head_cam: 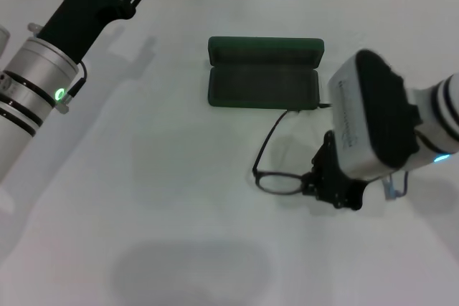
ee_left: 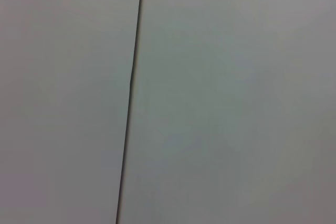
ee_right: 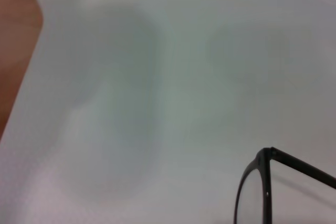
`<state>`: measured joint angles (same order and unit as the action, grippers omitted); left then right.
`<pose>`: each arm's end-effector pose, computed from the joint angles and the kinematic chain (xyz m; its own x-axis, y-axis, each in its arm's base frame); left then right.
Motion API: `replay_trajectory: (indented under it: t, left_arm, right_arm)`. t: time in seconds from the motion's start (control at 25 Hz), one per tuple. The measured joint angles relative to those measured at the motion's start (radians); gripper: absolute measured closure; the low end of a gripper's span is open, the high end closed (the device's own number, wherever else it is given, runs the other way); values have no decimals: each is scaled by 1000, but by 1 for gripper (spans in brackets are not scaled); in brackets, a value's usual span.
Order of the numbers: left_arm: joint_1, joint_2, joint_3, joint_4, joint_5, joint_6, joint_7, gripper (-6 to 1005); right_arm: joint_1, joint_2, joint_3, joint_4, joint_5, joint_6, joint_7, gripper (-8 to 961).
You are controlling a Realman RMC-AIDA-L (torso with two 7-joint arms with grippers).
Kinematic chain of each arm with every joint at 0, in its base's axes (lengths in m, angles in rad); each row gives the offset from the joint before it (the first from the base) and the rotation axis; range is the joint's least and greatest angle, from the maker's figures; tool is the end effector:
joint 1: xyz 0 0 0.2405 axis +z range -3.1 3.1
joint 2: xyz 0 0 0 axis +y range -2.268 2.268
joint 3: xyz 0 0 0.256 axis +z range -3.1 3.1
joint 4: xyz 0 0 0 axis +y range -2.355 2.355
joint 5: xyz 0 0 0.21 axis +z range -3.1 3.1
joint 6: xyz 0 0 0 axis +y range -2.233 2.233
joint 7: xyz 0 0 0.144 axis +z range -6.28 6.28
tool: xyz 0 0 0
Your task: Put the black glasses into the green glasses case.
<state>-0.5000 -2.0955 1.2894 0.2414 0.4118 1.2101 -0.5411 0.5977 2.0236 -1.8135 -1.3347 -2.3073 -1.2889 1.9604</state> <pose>-0.2727 0.3656 -0.0009 0.5783 -0.1230 0.8065 0.7031 -0.4263 -0.5692 0.1386 0.3246 -0.0739 0.9369 0.1715 0.3046 0.2018 -0.9769 -0.0708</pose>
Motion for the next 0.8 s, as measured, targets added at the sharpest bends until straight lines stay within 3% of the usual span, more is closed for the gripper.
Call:
replay_trajectory:
  t: [0.2, 0.44, 0.6, 0.8]
  left_arm:
    - [0, 0, 4, 6, 55, 13, -20, 299]
    - [14, 20, 4, 60, 191, 134, -188, 299]
    - [39, 61, 4, 141, 259, 194, -429, 299]
    - [9, 127, -3, 161, 355, 210, -708, 300]
  right_arm:
    - [-64, -1, 126, -97, 26, -41, -27, 840]
    - [-185, 3, 285, -170, 265, -85, -252, 839]
    - [-241, 5, 344, -108, 451, -96, -483, 839]
    - [-268, 3, 353, 46, 626, -74, -754, 839]
